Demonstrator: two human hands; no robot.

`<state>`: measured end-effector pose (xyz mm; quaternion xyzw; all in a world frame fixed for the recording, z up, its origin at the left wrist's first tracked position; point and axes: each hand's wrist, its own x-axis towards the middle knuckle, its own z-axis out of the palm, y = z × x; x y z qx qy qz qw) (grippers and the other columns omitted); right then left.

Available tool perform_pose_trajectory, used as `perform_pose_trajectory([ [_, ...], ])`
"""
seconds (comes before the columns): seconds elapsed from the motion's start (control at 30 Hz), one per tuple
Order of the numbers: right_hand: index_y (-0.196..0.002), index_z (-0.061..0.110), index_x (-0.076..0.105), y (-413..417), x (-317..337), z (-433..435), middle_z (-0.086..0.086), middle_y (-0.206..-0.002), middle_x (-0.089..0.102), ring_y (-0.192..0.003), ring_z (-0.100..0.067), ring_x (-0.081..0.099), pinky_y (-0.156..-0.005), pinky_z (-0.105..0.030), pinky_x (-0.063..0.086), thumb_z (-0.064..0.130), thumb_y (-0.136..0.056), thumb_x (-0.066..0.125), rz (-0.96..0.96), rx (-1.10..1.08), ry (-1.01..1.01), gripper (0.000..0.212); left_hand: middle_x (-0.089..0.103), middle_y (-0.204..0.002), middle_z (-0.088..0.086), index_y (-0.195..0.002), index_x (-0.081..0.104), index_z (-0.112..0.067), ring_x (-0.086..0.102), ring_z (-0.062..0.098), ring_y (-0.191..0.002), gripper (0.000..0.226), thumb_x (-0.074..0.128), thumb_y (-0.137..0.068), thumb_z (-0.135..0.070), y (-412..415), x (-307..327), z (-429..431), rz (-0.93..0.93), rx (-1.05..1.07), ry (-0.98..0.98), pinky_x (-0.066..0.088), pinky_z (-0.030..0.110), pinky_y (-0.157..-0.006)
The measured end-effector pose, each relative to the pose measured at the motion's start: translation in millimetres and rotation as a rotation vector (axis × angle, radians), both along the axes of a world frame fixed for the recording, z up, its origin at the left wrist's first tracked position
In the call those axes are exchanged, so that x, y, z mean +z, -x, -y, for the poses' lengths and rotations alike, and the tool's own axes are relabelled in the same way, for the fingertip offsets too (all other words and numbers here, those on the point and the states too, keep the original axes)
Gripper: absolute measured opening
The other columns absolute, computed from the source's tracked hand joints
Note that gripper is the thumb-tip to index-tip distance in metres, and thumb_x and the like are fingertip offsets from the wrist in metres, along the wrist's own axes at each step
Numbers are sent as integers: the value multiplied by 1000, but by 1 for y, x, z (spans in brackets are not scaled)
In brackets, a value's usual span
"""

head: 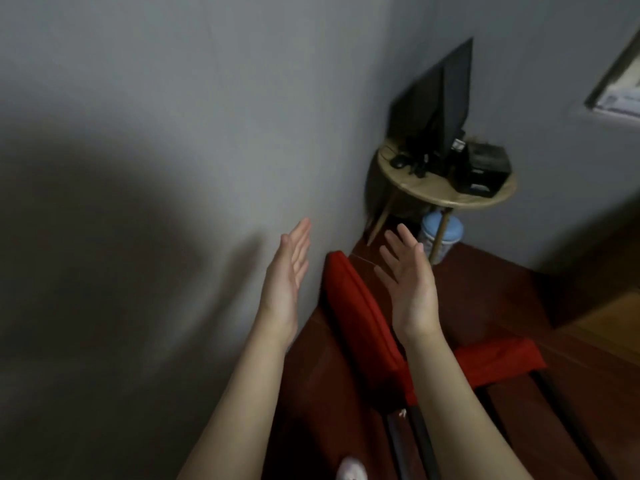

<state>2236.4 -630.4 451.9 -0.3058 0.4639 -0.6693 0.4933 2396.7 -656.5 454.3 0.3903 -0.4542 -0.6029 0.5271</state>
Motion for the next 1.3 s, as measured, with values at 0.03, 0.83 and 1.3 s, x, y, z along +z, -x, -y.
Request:
perform_pose_trajectory([
  [0.03,-143,24,41,8,-10,10,3,-142,49,-129,-15,47,-107,-39,38,43,-100,29,0,-39,-18,49,48,-136,-26,-124,50,-46,38,-6,-131,45,29,-90,-66,7,-11,16,14,-40,-20,23,24,-113],
  [0.83,-151,24,22,108,-402,354,-3,-153,34,-141,-16,29,-114,-30,26,29,-89,64,-650,-29,-680,75,-4,-162,2,-154,0,-25,1,26,-148,82,52,-91,-15,131,-412,429,1666,-647,449,13,41,-118],
  [1.3,-150,24,9,82,-578,403,-2,-144,39,-131,-26,39,-105,-49,33,56,-79,64,-1202,234,-1012,95,22,-156,11,-149,28,-22,15,37,-144,65,56,-91,-13,146,-581,527,1870,-868,730,15,46,-117],
])
